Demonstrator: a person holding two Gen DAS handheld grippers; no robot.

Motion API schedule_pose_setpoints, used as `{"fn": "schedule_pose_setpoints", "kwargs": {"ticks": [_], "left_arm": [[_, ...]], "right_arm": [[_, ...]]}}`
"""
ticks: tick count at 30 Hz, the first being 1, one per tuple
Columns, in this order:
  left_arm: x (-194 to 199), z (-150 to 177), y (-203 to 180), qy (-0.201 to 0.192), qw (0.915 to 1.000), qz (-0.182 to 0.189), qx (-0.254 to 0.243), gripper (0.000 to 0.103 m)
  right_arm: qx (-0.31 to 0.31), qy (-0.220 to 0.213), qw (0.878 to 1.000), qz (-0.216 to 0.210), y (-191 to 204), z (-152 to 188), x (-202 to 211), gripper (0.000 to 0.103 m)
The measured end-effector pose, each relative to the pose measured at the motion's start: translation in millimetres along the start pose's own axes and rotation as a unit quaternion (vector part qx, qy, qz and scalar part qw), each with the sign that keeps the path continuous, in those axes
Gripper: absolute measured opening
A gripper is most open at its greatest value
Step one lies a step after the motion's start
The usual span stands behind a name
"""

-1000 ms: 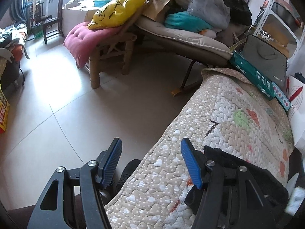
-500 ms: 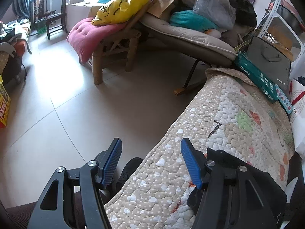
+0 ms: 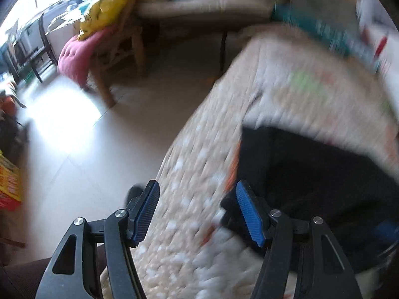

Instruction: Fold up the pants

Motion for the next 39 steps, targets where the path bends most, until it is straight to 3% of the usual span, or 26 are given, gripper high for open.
{"fn": "schedule_pose_setpoints", "kwargs": {"ticks": [4,8,12,17,21,24,27,35,39], "left_arm": [[-3,8,20,0.018,0.9992,-0.029,0.023,0.064],[-1,16,48,0.024,0.9907,0.043,0.127,0.064],[10,17,63,0.004,0.9839,0.067,0.166,0.064],[23,18,52,-0.021,0.98,0.11,0.164,0.064],[13,18,31,-0.007,0.9786,0.14,0.151,0.064],[7,21,23,0.0,0.9791,0.142,0.145,0.064],[2,23,22,0.002,0.9715,0.168,0.167,0.063],[7,23,17,-0.016,0.963,0.201,0.179,0.063],[13,24,13,-0.023,0.9592,0.216,0.182,0.063]], "right_arm": [[-0.044,0.002,0.999,0.018,-38,5,-5,0.056],[-0.072,0.005,0.997,0.012,-51,-8,-12,0.058],[-0.051,-0.015,0.998,-0.017,-29,-51,-17,0.066],[-0.032,-0.009,0.997,-0.074,14,-101,-34,0.071],[-0.016,0.02,0.994,-0.105,40,-143,-64,0.072],[0.0,0.052,0.991,-0.123,59,-167,-85,0.075],[0.028,0.092,0.985,-0.145,81,-175,-100,0.076],[0.175,0.119,0.975,-0.071,134,-167,-115,0.081],[0.205,0.128,0.969,-0.051,142,-162,-115,0.08]]}}
Point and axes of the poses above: each gripper's, at about its wrist camera, not at the fingertips, and x roughly against the way its jaws point, y to its left, z to its underside, the point moved 5 cm from there along -x, roughly the way its jaws point, and after that the axes turned 15 degrees about z, right-handed, at the moved point
